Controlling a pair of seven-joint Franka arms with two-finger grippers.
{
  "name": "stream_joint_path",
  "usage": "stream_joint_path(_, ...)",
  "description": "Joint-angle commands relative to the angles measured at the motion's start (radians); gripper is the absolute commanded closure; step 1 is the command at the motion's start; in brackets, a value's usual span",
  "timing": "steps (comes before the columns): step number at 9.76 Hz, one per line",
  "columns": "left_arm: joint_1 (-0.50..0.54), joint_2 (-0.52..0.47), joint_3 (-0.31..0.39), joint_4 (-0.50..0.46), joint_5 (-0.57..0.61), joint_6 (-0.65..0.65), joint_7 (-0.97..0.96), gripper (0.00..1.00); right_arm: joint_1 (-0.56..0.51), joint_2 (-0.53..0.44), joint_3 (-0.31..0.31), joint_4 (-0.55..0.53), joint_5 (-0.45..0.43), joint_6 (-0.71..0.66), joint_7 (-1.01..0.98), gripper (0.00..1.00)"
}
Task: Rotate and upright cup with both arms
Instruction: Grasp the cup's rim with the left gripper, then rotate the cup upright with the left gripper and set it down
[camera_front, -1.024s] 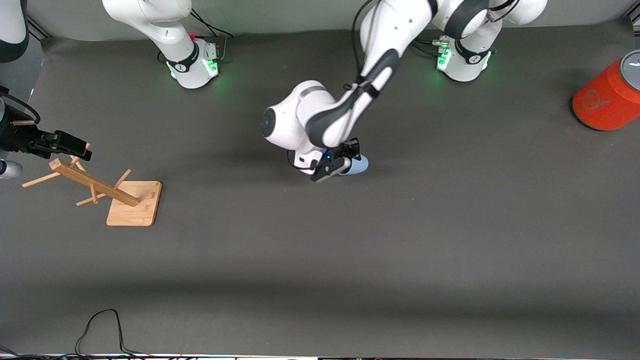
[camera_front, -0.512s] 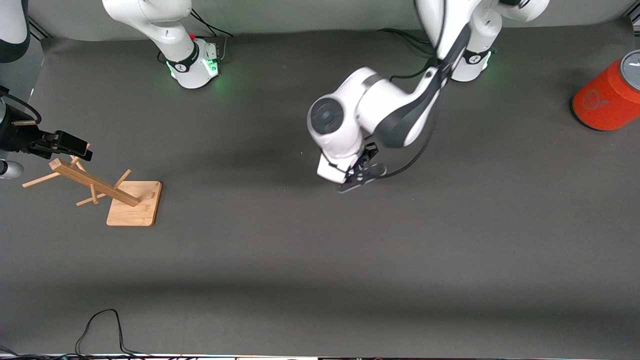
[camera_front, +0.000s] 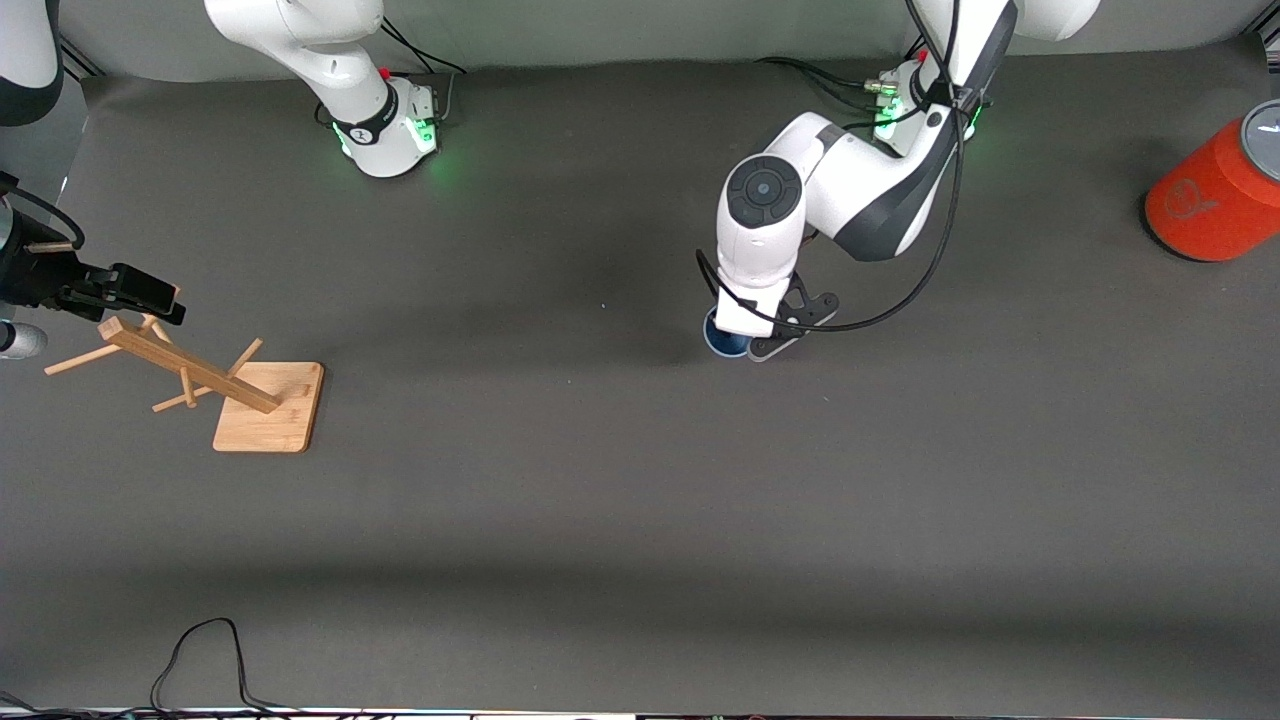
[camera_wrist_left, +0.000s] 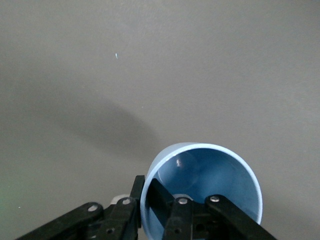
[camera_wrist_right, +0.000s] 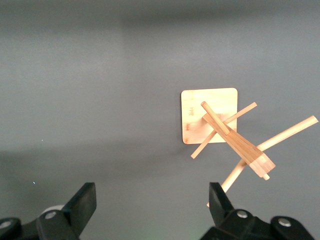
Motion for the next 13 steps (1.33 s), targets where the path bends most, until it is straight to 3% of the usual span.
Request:
stream_joint_path(1, 0.013, -0.030, -0.004, -0.035, -0.012, 0.049, -0.017, 1.00, 0.012, 0.002, -0.012, -0.009, -0.009, 0.024, -0.009, 0.00)
stream_joint_path(12, -0.014, 0.086, -0.010, -0.097, -0.066, 0.249, -0.041, 1.00, 0.014, 0.002, -0.009, -0.012, -0.013, 0.021, -0.010, 0.00)
stream_joint_path(13, -0.017, 0.088, -0.010, -0.097, -0.066, 0.247, -0.041, 0.83, 0.014, 0.002, -0.009, -0.012, -0.012, 0.021, -0.010, 0.00)
